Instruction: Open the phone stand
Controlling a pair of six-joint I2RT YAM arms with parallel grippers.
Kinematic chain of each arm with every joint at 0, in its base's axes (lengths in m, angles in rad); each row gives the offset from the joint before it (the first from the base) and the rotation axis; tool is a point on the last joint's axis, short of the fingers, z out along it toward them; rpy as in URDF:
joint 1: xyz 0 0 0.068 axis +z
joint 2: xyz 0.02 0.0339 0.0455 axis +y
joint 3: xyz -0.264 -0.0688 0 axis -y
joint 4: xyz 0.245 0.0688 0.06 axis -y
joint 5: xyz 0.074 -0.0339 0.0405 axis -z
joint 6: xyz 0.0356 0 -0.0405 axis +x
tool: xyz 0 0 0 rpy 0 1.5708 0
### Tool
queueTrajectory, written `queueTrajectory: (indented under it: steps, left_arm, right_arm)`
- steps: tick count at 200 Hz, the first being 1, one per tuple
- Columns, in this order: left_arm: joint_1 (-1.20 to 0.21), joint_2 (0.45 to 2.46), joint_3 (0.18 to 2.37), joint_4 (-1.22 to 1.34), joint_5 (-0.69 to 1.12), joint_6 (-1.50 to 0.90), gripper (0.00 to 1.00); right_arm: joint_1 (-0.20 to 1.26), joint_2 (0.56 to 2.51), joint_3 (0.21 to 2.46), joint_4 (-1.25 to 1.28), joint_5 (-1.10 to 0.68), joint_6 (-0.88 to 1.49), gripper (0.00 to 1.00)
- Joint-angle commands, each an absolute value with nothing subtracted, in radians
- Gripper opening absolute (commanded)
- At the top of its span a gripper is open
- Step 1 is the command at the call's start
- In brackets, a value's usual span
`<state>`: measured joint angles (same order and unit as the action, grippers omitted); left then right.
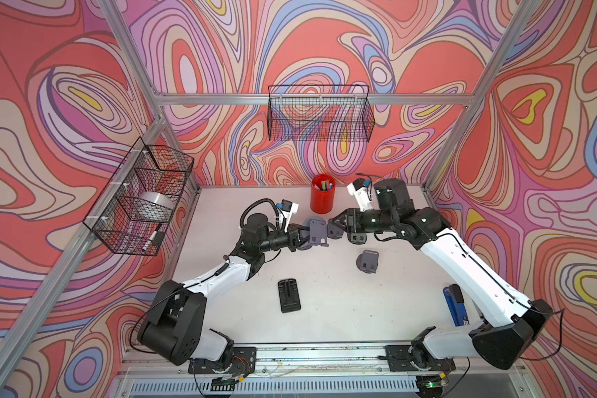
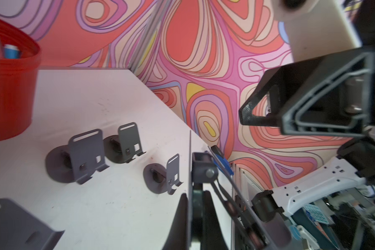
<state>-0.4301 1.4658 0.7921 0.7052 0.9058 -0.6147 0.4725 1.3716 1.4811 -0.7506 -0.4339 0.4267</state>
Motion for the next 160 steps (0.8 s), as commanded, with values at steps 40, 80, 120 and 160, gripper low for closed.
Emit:
queueTrajectory:
  steps: [40,80,120,160]
  left_arm:
    - [-0.462,1.580,0.863,1.072,1.000,-0.836,0.00]
    - [-0.503,1.586,0.893,1.006,0.968,-0.781,0.00]
    - [-0.512,1.588,0.878,1.033,0.949,-0.792,0.00]
    - [-0.512,1.601,0.880,1.038,0.949,-0.807,0.00]
  right_arm:
    - [0.385,1.410,1.443,-0.653,-0.725,0.352,0.31]
    - [0.364,1.433,1.426,-0.594,-0.797,0.383,0.34]
    - [0.363,1.426,1.398,-0.562,-0.807,0.404,0.33]
    - [0.364,1.402,1.383,-0.545,-0.844,0.396,0.33]
